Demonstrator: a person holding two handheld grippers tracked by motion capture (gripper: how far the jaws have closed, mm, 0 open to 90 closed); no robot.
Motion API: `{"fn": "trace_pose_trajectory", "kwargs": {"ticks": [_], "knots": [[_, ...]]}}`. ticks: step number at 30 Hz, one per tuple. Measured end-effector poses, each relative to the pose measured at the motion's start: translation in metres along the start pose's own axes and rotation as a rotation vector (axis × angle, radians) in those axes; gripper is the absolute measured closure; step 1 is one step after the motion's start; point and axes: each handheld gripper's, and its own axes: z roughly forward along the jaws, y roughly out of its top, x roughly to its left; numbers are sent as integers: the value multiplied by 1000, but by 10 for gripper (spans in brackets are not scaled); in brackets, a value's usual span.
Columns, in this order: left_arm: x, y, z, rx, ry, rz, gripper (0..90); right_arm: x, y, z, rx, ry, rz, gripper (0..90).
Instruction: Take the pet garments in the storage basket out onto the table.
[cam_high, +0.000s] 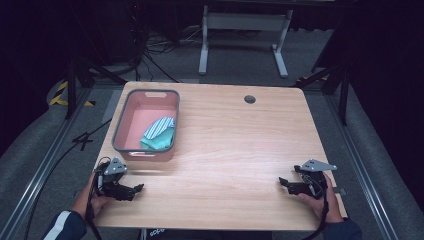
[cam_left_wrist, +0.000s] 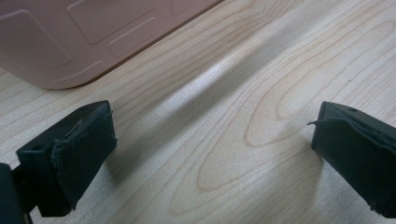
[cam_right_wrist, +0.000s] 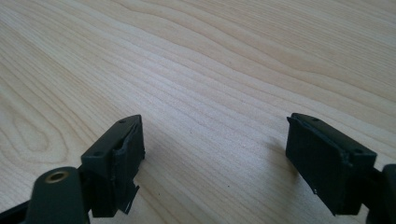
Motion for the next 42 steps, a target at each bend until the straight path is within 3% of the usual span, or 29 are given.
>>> {"fn": "trace_pose_trajectory", "kwargs": {"ticks": [9, 13, 20, 22, 26, 29, 33, 42], "knots": [[0, 0, 0, -2, 0, -2, 0, 0, 0, 0, 0, 0, 0, 202], [1, -1, -1, 0, -6, 17, 2, 0, 0, 0, 1, -1, 0, 201], [-3, 1, -6, 39, 11, 2, 31, 0, 0, 0, 0, 0, -1, 201], [-4, 0, -8, 28, -4, 30, 77, 0, 0, 0, 0, 0, -1, 200], [-4, -1, -11, 50, -16, 29, 84, 0, 1, 1, 1, -5, 0, 196], [-4, 1, -14, 59, -30, 61, 163, 0, 0, 1, 1, -5, -1, 196], [-7, 4, -21, 59, -40, 86, 183, 0, 0, 1, 1, -4, 0, 196], [-13, 13, -38, 59, 8, 112, 206, 0, 0, 1, 1, -4, 0, 197]]}}
